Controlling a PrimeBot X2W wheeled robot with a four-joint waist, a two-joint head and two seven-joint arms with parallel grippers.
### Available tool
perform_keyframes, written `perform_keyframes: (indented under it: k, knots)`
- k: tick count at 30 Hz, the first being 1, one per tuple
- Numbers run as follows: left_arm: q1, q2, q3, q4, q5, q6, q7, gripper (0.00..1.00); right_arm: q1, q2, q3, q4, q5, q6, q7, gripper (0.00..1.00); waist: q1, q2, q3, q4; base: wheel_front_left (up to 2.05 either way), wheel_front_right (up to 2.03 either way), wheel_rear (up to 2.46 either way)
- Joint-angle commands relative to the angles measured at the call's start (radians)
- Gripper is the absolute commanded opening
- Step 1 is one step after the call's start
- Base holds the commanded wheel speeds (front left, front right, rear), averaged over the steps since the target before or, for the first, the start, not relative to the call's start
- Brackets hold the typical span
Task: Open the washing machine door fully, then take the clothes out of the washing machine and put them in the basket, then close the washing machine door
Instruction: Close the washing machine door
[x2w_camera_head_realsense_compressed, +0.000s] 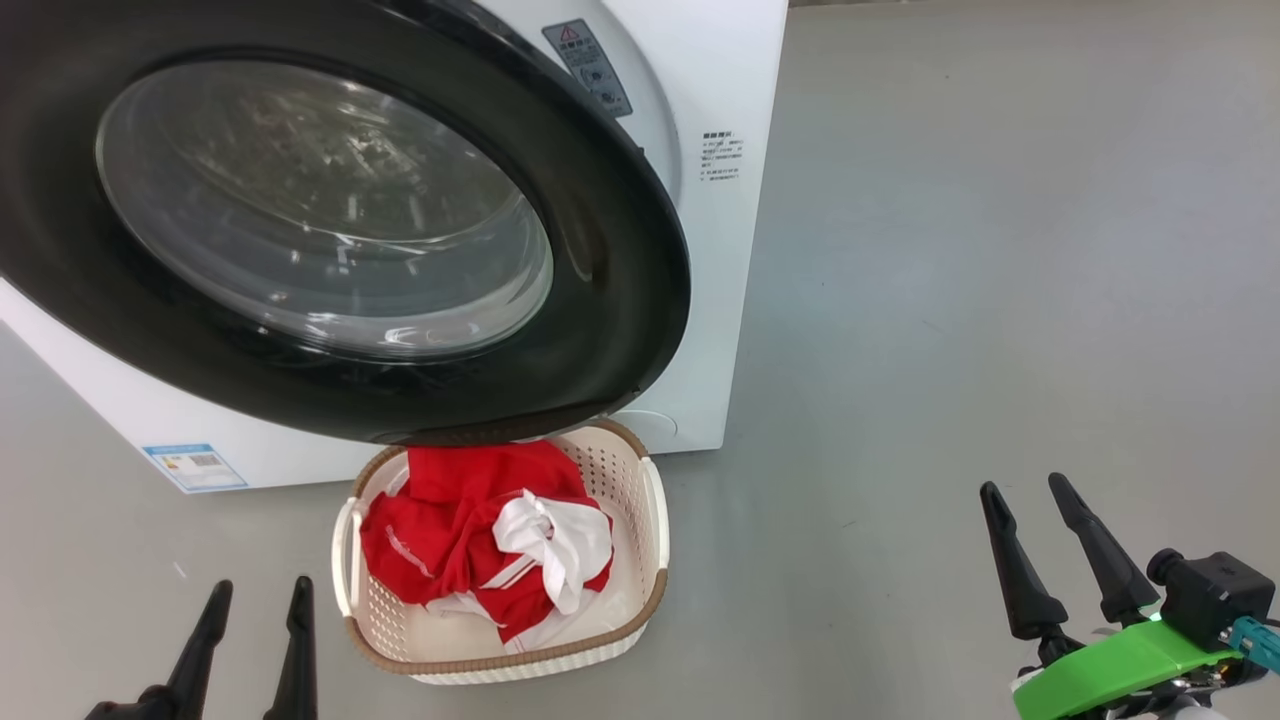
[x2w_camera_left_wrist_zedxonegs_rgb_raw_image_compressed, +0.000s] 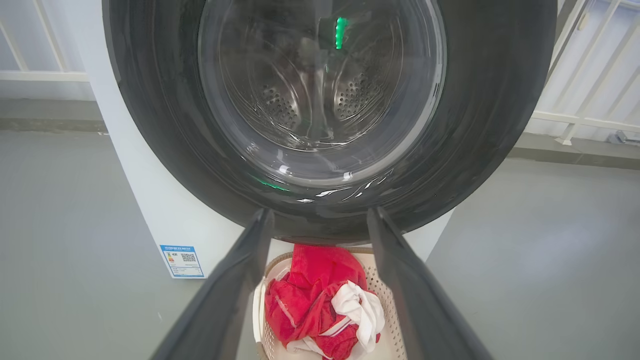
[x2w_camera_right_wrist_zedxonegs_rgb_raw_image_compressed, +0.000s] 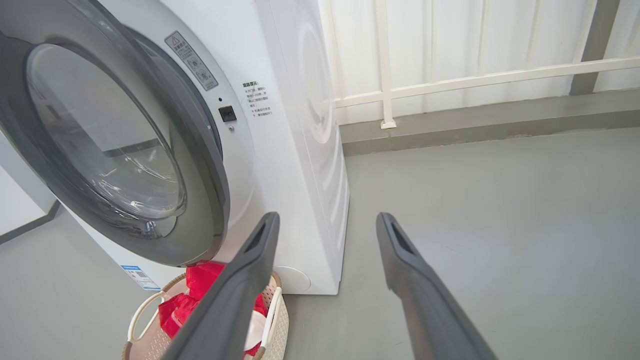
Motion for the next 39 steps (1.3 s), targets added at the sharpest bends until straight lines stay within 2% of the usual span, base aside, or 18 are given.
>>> perform_keyframes:
  k: [1, 8, 16, 32, 33, 35, 36, 39]
  knots:
    - [0.002, 0.003, 0.039, -0.036, 0.022, -0.005, -0.012, 1.0, 0.011, -0.017, 0.01, -0.027, -0.01, 0.005, -0.006, 1.0, 0.0, 0.0, -0.004, 0.0, 0.0, 0.0, 0.0]
    - [0.033, -0.019, 0.032, -0.034, 0.069, -0.005, -0.012, 1.0, 0.025, -0.016, 0.009, -0.019, -0.011, 0.005, -0.006, 1.0, 0.0, 0.0, -0.013, 0.003, 0.0, 0.0, 0.0]
    - [0.048, -0.038, 0.047, -0.037, 0.07, -0.005, -0.012, 1.0, 0.035, -0.011, 0.01, -0.013, -0.009, 0.005, -0.006, 1.0, 0.0, 0.0, -0.022, 0.007, 0.0, 0.0, 0.0]
    - [0.049, -0.045, 0.035, -0.042, 0.083, -0.005, -0.012, 1.0, 0.04, -0.007, 0.009, -0.017, -0.009, 0.005, -0.006, 1.0, 0.0, 0.0, -0.041, 0.029, 0.0, 0.0, 0.0]
    - [0.047, -0.046, 0.031, -0.043, 0.083, -0.005, -0.012, 1.0, 0.041, -0.005, 0.01, -0.017, -0.005, 0.005, -0.006, 0.62, 0.0, 0.0, -0.042, 0.035, 0.0, 0.0, 0.0]
    - [0.044, -0.047, 0.022, -0.044, 0.083, -0.005, -0.012, 1.0, 0.038, 0.0, 0.01, -0.017, 0.003, 0.005, -0.006, 0.09, 0.0, 0.0, -0.044, 0.05, 0.0, 0.0, 0.0]
    - [0.042, -0.048, 0.017, -0.044, 0.082, -0.005, -0.012, 1.0, 0.034, 0.002, 0.012, -0.018, 0.005, 0.005, -0.006, 0.0, 0.0, 0.0, -0.044, 0.058, 0.0, 0.0, 0.0]
    - [0.038, -0.05, 0.001, -0.048, 0.08, -0.005, -0.012, 1.0, 0.016, 0.007, 0.026, -0.019, 0.011, 0.005, -0.006, 0.0, 0.0, 0.0, -0.042, 0.086, 0.0, 0.0, 0.0]
